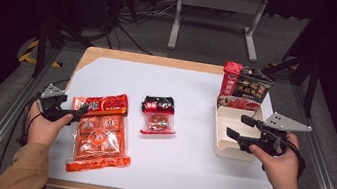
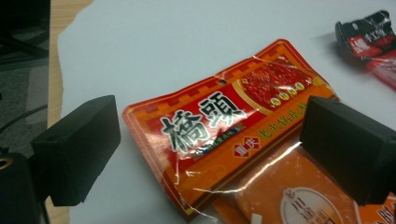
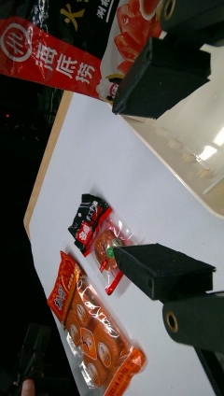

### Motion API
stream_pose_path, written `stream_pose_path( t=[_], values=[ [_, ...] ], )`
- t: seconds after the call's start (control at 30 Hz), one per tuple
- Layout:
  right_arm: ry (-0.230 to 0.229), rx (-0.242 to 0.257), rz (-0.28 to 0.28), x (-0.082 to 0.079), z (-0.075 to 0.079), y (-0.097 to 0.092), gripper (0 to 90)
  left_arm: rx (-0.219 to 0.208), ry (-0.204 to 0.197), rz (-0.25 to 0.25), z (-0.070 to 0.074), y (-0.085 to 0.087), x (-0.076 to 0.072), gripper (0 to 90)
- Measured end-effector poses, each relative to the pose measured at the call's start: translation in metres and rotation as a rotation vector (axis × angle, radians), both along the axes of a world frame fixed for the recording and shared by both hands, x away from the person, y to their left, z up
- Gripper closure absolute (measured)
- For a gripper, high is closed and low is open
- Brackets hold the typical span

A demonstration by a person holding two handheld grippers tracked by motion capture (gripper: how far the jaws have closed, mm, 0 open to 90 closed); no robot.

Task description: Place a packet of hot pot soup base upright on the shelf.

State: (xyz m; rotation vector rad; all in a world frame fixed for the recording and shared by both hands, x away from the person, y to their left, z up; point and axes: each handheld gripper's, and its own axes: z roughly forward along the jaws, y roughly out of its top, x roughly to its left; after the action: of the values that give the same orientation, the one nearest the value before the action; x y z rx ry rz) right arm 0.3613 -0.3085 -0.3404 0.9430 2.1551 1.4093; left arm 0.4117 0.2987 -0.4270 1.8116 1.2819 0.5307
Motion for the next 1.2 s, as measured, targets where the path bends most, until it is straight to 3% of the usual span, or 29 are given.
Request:
stream_pose_path(
  t=[0.13, 0.3, 0.5, 0.7, 0.83, 0.93, 1.13, 1.2],
  values=[
    [0.009, -0.004, 0.003, 0.002, -0.002, 0.001, 26.6, -0.030, 0.018, 0.027, -0.006, 0.007, 0.004, 7.7],
    [0.013, -0.008, 0.006, 0.002, -0.004, 0.004, 26.4, -0.036, 0.070, 0.058, -0.014, 0.015, 0.008, 8.3],
    [0.020, -0.015, 0.008, 0.002, -0.006, 0.005, 26.2, -0.049, 0.094, 0.065, -0.019, 0.018, 0.013, 8.2],
    [0.024, -0.015, 0.006, 0.000, -0.007, 0.005, 26.2, -0.084, 0.130, 0.046, -0.027, 0.018, 0.019, 9.4],
    [0.025, -0.015, 0.009, 0.000, -0.007, 0.006, 26.1, -0.090, 0.114, 0.047, -0.030, 0.020, 0.021, 10.7],
    [0.027, -0.016, 0.009, 0.000, -0.007, 0.005, 25.8, -0.103, 0.129, 0.042, -0.031, 0.021, 0.023, 12.0],
    [0.031, -0.014, 0.008, -0.001, -0.009, 0.005, 25.4, -0.114, 0.161, -0.003, -0.032, 0.017, 0.025, 16.2],
    [0.033, -0.014, 0.006, -0.001, -0.009, 0.005, 25.5, -0.138, 0.167, -0.014, -0.032, 0.016, 0.025, 18.6]
  ],
)
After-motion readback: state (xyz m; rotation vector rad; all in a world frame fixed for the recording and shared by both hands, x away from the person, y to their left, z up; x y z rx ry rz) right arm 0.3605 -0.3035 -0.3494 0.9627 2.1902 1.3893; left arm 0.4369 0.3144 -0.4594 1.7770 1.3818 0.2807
